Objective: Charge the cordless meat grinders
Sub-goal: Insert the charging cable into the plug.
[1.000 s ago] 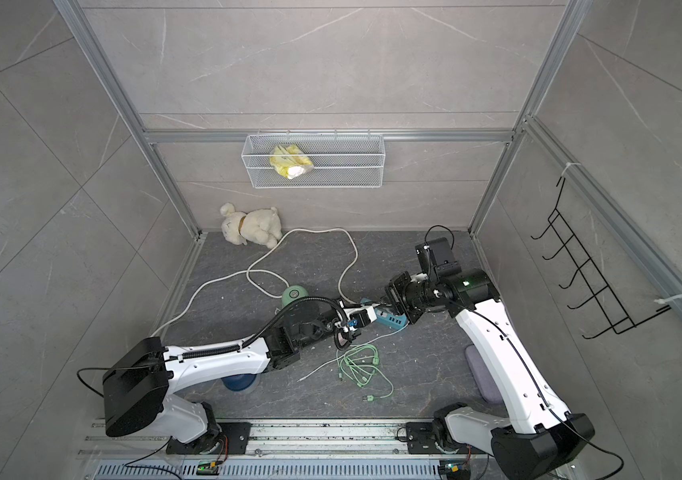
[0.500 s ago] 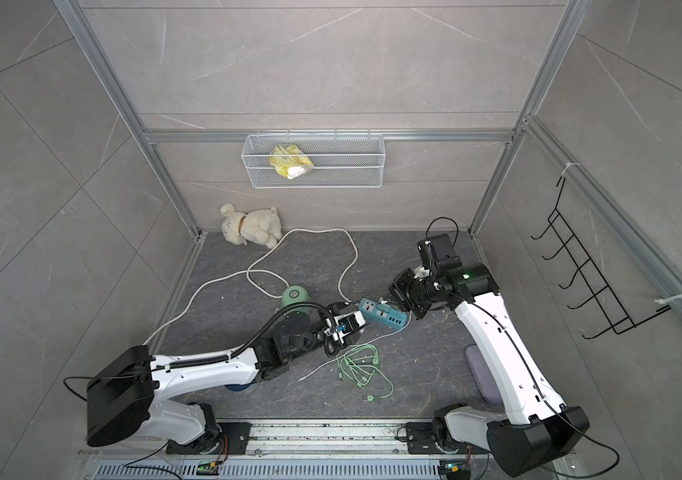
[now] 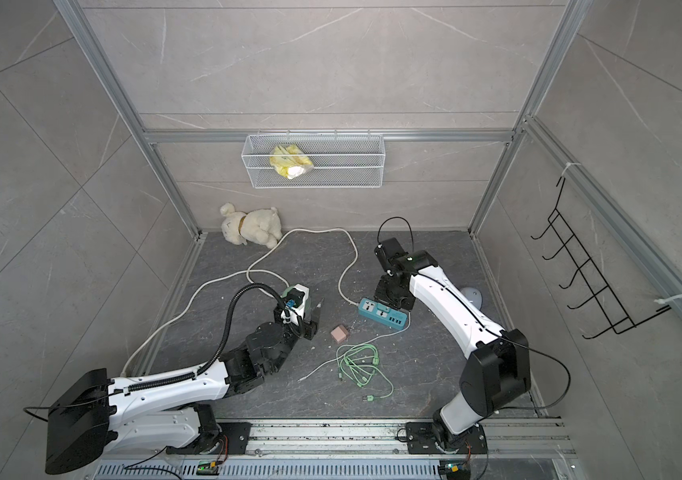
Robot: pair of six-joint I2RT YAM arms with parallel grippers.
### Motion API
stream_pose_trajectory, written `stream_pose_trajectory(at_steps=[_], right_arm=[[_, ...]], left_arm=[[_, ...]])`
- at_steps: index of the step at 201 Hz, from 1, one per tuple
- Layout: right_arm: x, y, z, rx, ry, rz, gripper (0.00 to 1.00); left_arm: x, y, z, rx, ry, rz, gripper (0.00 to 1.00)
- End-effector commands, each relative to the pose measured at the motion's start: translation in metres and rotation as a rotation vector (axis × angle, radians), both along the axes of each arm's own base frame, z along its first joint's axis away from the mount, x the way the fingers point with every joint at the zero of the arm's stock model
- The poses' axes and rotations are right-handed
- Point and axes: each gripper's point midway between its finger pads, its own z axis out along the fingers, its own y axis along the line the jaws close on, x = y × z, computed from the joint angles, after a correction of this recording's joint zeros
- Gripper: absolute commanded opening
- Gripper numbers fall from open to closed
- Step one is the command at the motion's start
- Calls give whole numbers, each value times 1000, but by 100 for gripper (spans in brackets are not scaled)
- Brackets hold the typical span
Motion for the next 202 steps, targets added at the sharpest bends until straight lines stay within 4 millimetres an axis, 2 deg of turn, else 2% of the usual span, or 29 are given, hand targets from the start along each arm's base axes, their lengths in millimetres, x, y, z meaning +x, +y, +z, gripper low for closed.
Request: stream_pose_trajectory(at_steps=[1,58,97,141,202], right_arm=[[16,-11,-11,-107,-23,8,0],[41,-3,-28,-135,-12,3,0],[53,-3,-29,-163,-24,8,0],[52,-6,-40,-183,5,-10,0],[51,-9,-42,-204,13,-27,0]], left_arm=[[8,22,16,-172,6,131,64],[10,32,22,-177,-8,156,64],[9,36,25,-156,-15,164,64],[7,39,28,-147,-19,158,64],[4,48,23,-158,-1,174,64]])
